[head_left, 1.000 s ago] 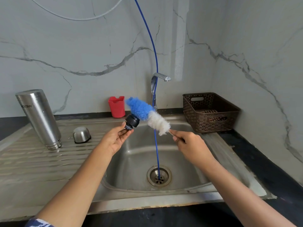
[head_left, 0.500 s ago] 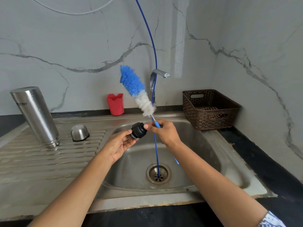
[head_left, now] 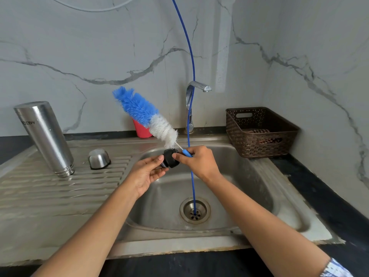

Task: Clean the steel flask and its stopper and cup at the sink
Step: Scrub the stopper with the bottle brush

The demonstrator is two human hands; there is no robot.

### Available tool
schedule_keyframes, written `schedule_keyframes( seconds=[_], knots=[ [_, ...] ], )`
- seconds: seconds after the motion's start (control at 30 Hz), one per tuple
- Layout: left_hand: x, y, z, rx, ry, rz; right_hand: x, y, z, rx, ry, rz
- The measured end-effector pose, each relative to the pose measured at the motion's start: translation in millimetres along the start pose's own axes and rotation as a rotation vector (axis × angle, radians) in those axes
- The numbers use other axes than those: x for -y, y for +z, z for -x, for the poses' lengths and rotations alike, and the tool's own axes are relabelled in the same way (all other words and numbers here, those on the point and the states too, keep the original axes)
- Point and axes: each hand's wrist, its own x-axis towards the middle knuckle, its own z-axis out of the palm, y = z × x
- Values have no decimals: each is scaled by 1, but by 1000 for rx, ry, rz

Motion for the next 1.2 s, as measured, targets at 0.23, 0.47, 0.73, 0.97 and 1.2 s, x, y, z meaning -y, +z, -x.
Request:
schedule_keyframes(
  seconds=[0.23, 0.47, 0.73, 0.97, 1.2],
  knots=[
    [6, 6, 1, -12, 57, -60, 0, 0, 2, -58, -27, 61],
    [10, 12, 2, -50, 103, -74, -7, 6, 0, -92, 2, 38],
    [7, 9, 0, -16, 106, 12, -9, 7, -2, -67, 244, -493],
    [8, 1, 3, 50, 21, 28, -6, -2, -6, -8, 171, -298],
    [9, 4, 3, 42, 121, -137, -7, 3, -6, -62, 227, -303]
  ],
)
